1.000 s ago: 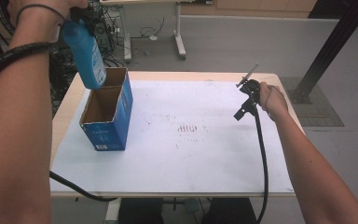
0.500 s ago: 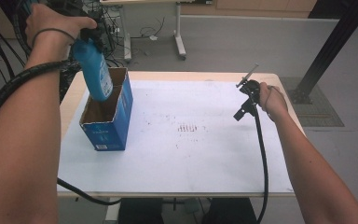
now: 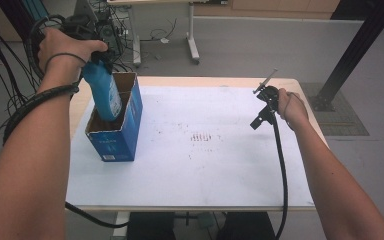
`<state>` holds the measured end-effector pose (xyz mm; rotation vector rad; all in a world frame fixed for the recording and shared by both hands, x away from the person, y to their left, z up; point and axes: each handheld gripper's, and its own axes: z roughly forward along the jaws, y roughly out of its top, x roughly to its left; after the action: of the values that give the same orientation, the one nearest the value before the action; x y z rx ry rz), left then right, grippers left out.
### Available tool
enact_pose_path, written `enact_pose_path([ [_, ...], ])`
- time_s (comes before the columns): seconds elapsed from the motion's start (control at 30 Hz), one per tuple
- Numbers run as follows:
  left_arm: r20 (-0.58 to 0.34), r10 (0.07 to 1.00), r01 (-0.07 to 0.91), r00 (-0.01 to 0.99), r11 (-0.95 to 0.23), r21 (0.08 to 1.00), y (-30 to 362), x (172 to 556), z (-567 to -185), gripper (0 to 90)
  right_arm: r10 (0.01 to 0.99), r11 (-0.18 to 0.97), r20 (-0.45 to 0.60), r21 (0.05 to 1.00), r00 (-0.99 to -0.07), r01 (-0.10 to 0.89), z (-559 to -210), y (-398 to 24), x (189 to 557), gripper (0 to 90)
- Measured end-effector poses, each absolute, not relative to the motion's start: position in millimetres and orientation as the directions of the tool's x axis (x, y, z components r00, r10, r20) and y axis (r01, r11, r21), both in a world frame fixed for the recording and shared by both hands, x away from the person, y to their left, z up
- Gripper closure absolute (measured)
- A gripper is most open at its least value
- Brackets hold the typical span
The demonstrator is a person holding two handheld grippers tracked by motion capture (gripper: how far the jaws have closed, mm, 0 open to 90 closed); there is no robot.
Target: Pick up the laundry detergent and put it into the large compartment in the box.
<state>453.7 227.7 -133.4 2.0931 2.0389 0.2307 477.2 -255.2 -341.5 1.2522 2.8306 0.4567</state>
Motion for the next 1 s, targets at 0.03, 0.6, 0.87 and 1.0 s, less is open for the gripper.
enact_pose_path([
  [0.03,-0.035,0.999,0.968,0.032,-0.022,0.251,228.3,453.9,-136.2,37.7,0.726,0.637,0.106,0.269,-0.680,0.722,-341.5,-255.2,477.2,8.2],
  [0.6,-0.056,0.998,0.980,0.031,-0.019,0.199,231.6,456.1,-183.8,37.8,0.726,0.635,0.110,0.272,-0.679,0.723,-342.1,-257.2,477.0,8.2],
  [0.87,-0.060,0.998,0.984,0.024,-0.013,0.178,230.4,457.4,-201.7,37.8,0.726,0.633,0.112,0.275,-0.678,0.723,-341.9,-257.9,476.4,8.2],
  [1.0,-0.057,0.998,0.985,0.028,-0.018,0.170,230.3,457.1,-209.1,37.8,0.727,0.633,0.113,0.274,-0.678,0.724,-342.0,-258.1,476.3,8.2],
])
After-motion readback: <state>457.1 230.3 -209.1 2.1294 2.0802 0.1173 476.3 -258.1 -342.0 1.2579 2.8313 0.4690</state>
